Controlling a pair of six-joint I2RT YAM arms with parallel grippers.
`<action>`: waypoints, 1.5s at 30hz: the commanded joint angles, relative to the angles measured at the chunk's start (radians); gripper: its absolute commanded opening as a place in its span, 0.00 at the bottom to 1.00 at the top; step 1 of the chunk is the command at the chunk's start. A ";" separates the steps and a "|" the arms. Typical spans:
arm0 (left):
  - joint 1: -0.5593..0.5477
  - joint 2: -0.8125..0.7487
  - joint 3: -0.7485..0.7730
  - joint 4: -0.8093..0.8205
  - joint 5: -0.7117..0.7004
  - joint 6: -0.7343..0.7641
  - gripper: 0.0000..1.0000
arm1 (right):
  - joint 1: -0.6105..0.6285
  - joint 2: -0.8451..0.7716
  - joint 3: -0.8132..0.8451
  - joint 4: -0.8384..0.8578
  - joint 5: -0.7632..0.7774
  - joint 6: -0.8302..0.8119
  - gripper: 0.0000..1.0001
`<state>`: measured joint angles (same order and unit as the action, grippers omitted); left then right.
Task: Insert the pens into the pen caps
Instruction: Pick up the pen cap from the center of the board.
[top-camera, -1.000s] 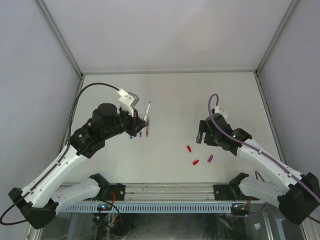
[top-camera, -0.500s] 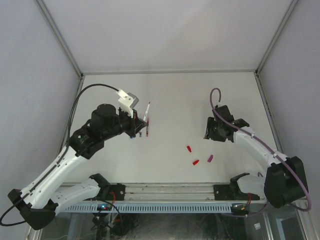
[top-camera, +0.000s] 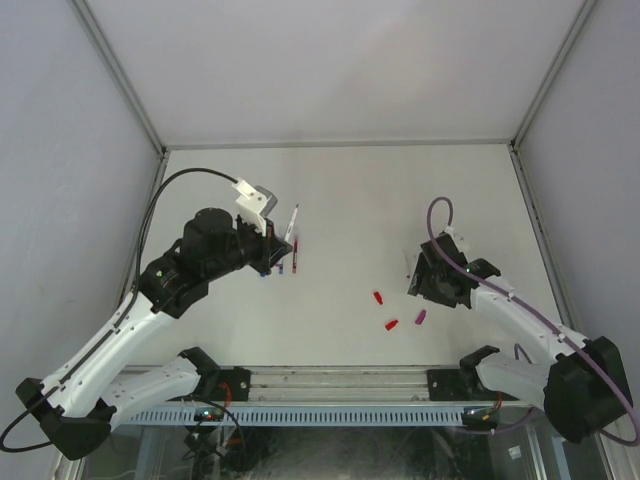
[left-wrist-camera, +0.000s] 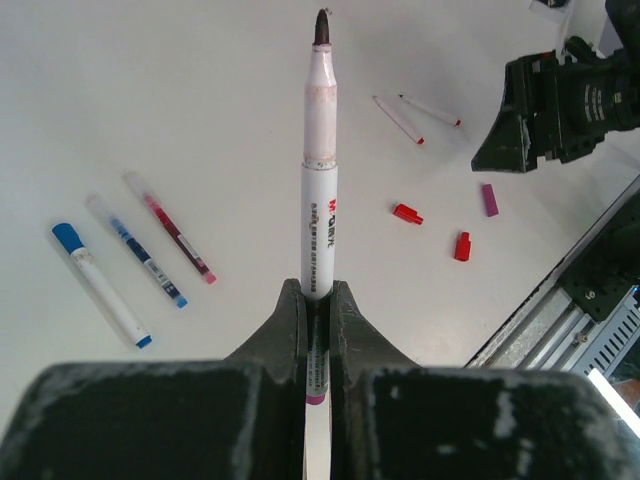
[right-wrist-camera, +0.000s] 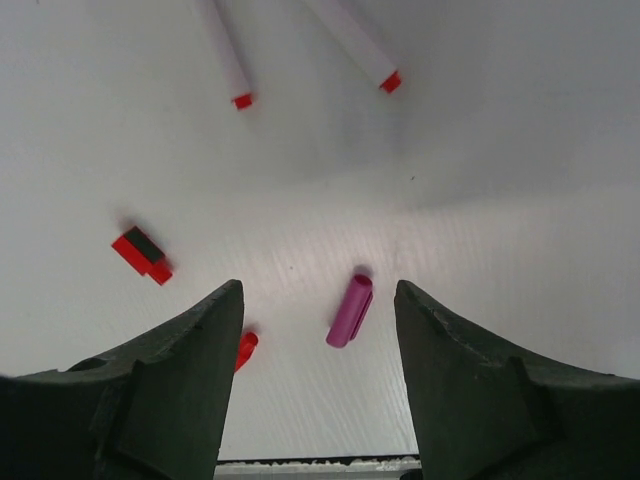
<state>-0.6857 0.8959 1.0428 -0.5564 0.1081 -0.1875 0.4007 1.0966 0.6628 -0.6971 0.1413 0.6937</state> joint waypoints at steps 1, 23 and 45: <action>0.005 -0.010 -0.020 0.020 -0.007 0.025 0.00 | 0.112 -0.023 -0.015 -0.039 0.125 0.173 0.61; 0.005 -0.029 -0.030 0.034 -0.011 0.019 0.00 | 0.145 0.159 -0.072 0.024 0.021 0.194 0.42; 0.105 -0.011 -0.024 0.024 -0.004 -0.016 0.00 | 0.265 -0.087 -0.057 0.199 -0.058 -0.053 0.00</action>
<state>-0.6281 0.8898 1.0428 -0.5636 0.0788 -0.1913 0.6075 1.0527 0.5640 -0.6331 0.1547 0.7757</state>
